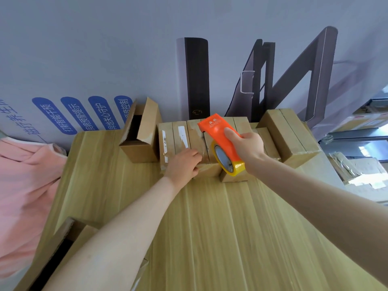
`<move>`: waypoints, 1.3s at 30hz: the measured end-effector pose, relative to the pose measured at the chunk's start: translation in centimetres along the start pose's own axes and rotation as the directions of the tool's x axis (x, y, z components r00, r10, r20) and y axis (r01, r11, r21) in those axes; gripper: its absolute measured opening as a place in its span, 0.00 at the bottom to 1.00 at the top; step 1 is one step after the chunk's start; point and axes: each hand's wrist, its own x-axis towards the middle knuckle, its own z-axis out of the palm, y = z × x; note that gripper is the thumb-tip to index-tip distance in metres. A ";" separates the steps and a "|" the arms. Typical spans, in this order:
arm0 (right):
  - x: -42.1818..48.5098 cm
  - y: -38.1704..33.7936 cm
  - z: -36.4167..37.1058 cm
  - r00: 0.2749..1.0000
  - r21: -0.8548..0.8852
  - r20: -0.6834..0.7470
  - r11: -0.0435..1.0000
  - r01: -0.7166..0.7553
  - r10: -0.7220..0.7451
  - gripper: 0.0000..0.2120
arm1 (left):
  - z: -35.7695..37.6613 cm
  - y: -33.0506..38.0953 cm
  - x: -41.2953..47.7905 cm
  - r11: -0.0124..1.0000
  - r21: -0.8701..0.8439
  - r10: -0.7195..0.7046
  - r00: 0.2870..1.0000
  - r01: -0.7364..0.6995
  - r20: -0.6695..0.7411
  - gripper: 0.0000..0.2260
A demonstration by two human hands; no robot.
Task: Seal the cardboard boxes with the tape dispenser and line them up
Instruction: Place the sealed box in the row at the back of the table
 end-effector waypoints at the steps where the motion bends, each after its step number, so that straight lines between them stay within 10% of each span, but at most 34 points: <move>1: 0.0 0.0 0.0 1.000 0.004 0.001 1.000 -0.003 0.003 0.19 | 0.0 -0.1 0.0 1.000 0.000 0.007 1.000 -0.007 -0.007 0.08; 11: -0.6 -0.9 -0.2 1.000 0.032 -0.011 0.999 -0.014 0.015 0.18 | -0.6 1.5 1.1 0.994 0.075 -0.078 0.996 0.076 0.034 0.15; 15: -0.9 -1.5 -0.7 1.000 0.060 -0.022 0.998 -0.012 0.014 0.20 | -2.4 1.5 1.6 0.909 -0.325 -0.264 0.964 0.259 0.029 0.14; 23: -1.6 -3.0 -0.7 1.000 0.076 -0.027 0.997 -0.013 0.015 0.20 | -8.3 -6.1 1.7 0.839 -0.210 -0.537 0.703 0.502 -0.466 0.17; 29: -2.4 -3.1 0.5 1.000 0.057 -0.002 0.998 -0.008 0.008 0.22 | -7.1 -11.6 2.0 0.383 -0.103 -0.897 0.396 0.918 0.196 0.43; 34: -2.9 -2.8 1.1 1.000 0.073 0.027 0.997 -0.006 0.004 0.18 | -4.3 -10.5 1.4 0.519 -0.037 -0.842 0.518 0.854 0.150 0.42; 39: -3.1 -2.7 1.5 1.000 0.079 0.028 0.997 -0.006 0.003 0.16 | -4.1 -11.9 1.0 0.486 -0.094 -0.858 0.494 0.869 0.140 0.48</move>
